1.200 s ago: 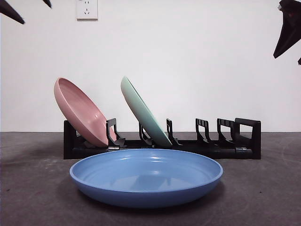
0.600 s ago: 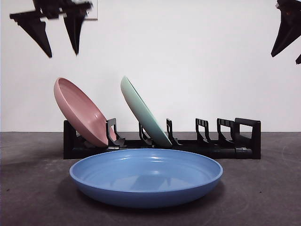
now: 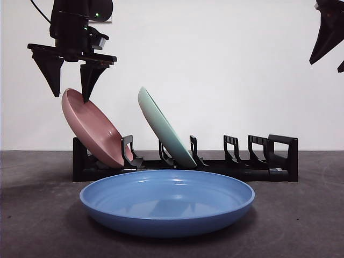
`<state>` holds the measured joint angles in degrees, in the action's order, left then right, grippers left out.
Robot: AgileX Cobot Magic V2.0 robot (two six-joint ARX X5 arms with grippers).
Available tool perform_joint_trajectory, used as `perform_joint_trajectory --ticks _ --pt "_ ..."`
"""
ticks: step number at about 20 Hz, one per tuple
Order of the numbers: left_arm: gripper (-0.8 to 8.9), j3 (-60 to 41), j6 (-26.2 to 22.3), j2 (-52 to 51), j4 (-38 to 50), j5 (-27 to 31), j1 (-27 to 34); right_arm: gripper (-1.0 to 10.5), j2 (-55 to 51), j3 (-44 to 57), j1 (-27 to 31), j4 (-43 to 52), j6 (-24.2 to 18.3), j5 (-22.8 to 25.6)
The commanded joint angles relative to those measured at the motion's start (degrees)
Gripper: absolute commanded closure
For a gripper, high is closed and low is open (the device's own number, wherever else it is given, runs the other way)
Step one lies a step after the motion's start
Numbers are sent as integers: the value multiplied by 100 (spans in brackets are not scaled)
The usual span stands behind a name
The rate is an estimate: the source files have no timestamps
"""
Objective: Place the plate
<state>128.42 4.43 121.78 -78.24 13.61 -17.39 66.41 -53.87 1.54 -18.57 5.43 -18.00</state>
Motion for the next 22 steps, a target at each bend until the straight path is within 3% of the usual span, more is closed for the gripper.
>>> perform_joint_trajectory --ticks 1,10,22 --pt "578 205 -39 162 28 37 -66 643 66 -98 -7 57 55 2" --pt "794 216 -39 160 -2 138 -76 643 66 -98 -7 55 55 2" --pt "795 1276 -208 149 -243 846 -369 643 66 -98 -7 52 52 4"
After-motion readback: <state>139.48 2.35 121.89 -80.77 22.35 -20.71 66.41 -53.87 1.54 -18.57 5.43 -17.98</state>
